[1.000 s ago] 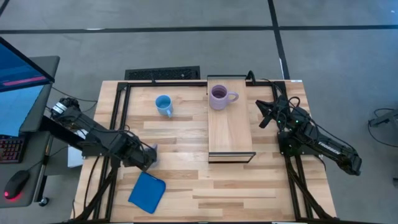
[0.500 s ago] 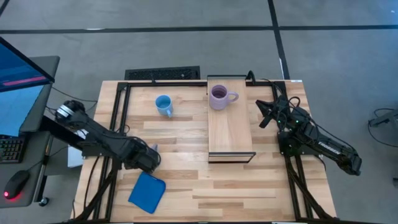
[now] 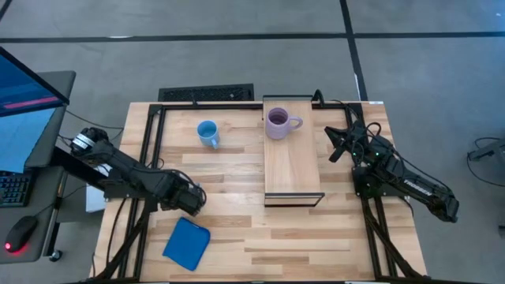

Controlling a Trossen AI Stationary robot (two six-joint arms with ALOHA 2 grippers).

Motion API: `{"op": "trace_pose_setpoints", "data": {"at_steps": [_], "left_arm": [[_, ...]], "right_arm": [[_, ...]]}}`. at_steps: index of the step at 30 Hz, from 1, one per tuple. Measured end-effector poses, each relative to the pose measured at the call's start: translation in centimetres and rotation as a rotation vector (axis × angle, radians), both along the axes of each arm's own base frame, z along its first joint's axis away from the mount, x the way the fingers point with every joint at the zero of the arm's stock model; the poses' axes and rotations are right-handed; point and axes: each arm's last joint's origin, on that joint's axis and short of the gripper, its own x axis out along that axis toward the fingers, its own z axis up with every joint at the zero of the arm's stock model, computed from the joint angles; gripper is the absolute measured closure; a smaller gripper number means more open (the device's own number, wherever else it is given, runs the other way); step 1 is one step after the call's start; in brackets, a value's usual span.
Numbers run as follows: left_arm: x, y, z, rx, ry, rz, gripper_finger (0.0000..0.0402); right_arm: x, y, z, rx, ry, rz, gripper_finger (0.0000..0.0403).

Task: Stack small to large cups/mugs on shelf
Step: Put the blue mug on the shelf

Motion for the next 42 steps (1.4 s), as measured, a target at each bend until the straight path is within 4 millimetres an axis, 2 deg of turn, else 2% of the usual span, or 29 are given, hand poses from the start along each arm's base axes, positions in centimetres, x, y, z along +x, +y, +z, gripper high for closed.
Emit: {"op": "trace_pose_setpoints", "data": {"at_steps": [12,22,32,42], "left_arm": [[-0.4,0.1,0.0,0.0,0.045,0.006,0.029],[0.4,-0.5,-1.3,-0.024,0.122,0.001,0.029],[1.5,-0.9,-1.4,-0.042,-0.026,-0.114,0.029],[1.6,-0.9,-1.4,-0.045,-0.034,-0.128,0.029]], "right_arm": [[0.0,0.0,0.0,0.0,0.0,0.0,0.0339],[0.0,0.0,0.1,-0.007,-0.008,0.0,0.0339],[0.0,0.0,0.1,-0.008,-0.01,0.0,0.0339],[0.0,0.0,0.1,-0.007,-0.009,0.0,0.0339]]}}
